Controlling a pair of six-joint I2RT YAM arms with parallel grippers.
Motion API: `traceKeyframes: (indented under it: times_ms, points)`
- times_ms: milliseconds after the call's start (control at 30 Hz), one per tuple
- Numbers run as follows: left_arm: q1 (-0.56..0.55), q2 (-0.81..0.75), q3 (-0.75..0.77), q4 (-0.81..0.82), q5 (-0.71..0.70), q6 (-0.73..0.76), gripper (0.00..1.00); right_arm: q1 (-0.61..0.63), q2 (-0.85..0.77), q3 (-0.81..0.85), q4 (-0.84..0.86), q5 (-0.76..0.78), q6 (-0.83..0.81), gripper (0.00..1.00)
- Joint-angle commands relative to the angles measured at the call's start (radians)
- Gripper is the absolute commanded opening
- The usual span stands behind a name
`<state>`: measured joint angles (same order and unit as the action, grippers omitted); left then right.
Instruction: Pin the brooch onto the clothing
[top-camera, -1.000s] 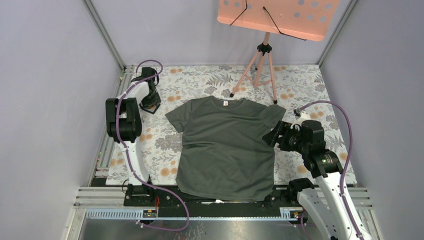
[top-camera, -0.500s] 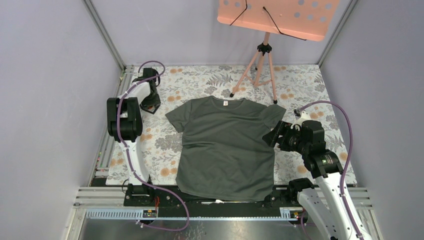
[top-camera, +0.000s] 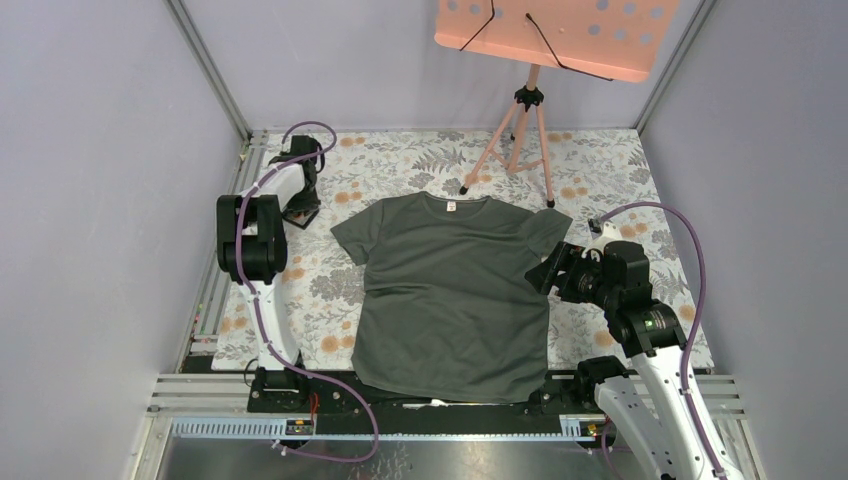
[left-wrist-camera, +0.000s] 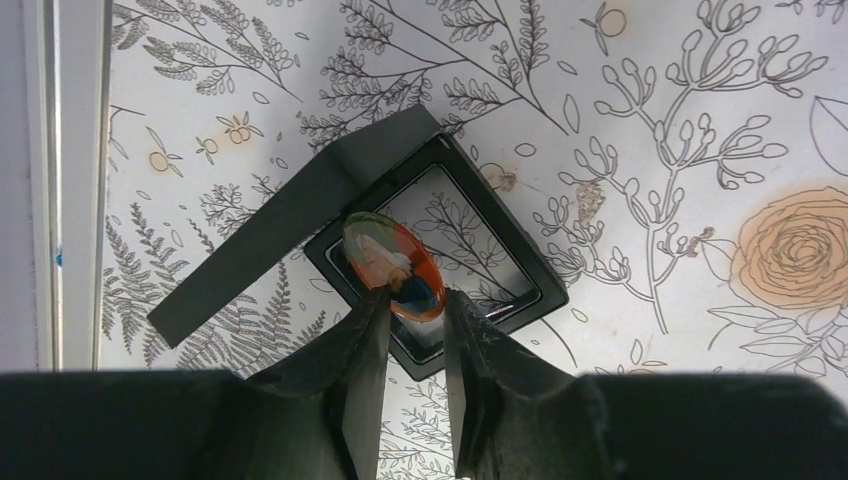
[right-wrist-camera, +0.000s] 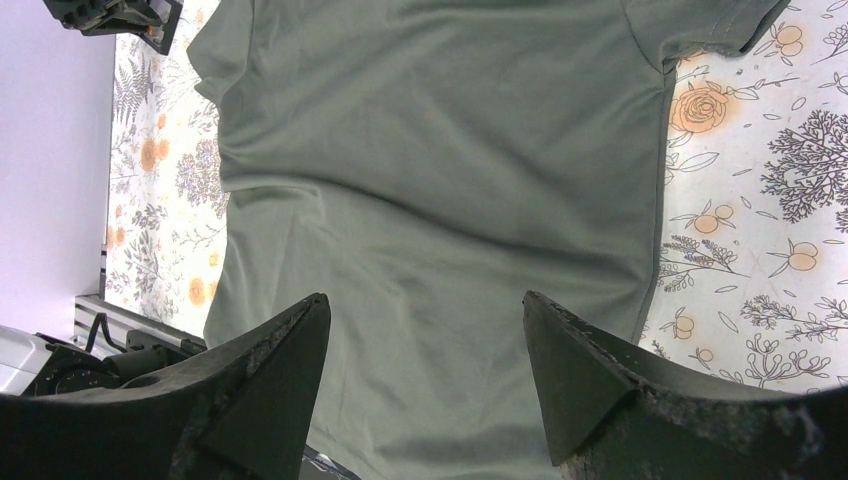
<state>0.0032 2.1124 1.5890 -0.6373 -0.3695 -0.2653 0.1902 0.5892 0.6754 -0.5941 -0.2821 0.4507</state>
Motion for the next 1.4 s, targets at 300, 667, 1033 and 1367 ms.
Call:
traceKeyframes:
  times_ms: [300, 667, 1033, 1367]
  points:
    - [-0.049, -0.058, 0.018, 0.019, -0.109, 0.040, 0.16, -0.003, -0.015, 0.005, -0.010, -0.015, 0.002, 0.77]
    - [-0.081, -0.110, 0.010, 0.018, -0.151, 0.057, 0.06, -0.002, -0.026, 0.003, -0.020, -0.015, 0.005, 0.77]
    - [-0.144, -0.273, -0.046, -0.042, -0.059, 0.028, 0.00, -0.003, -0.026, 0.015, -0.030, -0.016, -0.001, 0.77]
    - [-0.351, -0.620, -0.220, -0.032, 0.468, 0.076, 0.00, -0.001, 0.028, 0.002, 0.052, -0.205, -0.067, 0.77]
